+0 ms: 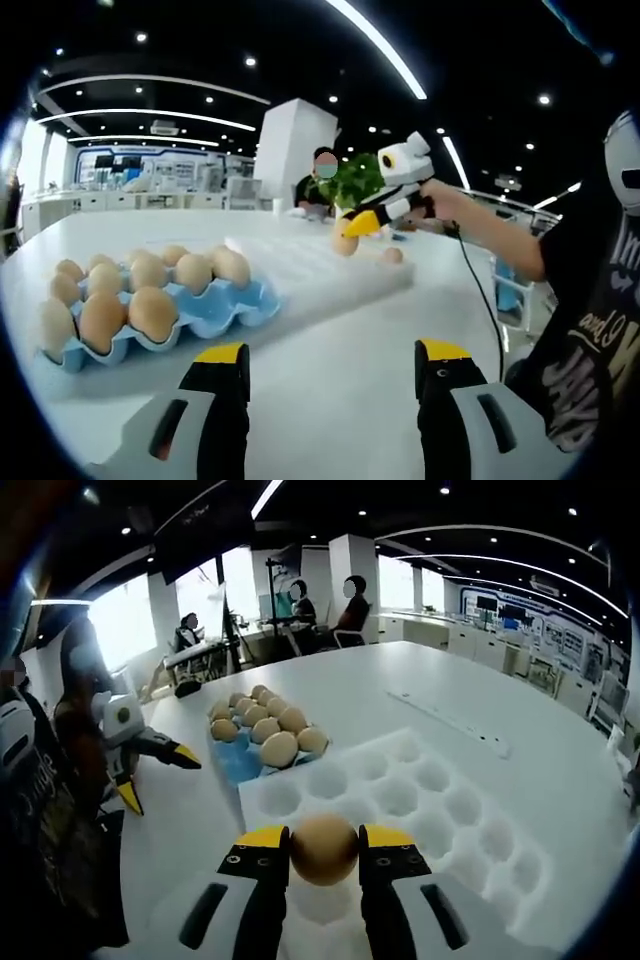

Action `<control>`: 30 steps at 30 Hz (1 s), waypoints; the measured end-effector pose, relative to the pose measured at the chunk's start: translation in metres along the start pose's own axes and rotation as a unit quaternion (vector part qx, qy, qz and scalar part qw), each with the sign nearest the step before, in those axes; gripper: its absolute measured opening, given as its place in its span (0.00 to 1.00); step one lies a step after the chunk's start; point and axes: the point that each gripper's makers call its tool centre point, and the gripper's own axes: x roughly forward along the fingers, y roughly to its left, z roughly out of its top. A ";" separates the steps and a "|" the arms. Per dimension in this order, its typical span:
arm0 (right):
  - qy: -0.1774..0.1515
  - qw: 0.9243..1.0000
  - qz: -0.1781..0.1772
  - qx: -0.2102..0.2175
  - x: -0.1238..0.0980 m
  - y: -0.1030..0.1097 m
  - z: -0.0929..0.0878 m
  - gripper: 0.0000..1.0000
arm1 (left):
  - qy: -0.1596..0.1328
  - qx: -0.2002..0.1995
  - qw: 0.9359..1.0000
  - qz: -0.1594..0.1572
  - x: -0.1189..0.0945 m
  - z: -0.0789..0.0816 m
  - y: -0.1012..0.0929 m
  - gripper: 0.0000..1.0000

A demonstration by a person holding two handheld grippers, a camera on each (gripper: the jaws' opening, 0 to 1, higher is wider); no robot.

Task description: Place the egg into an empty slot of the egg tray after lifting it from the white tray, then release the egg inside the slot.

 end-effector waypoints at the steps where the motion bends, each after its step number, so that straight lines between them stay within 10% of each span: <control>1: -0.001 1.000 0.002 -0.001 0.002 0.001 0.001 0.29 | 0.000 0.000 1.000 0.001 -0.001 0.000 0.000 0.68; 30: -0.013 0.997 0.061 -0.037 0.047 0.048 0.032 0.29 | -0.006 -0.012 1.000 0.027 -0.020 -0.004 0.021 0.70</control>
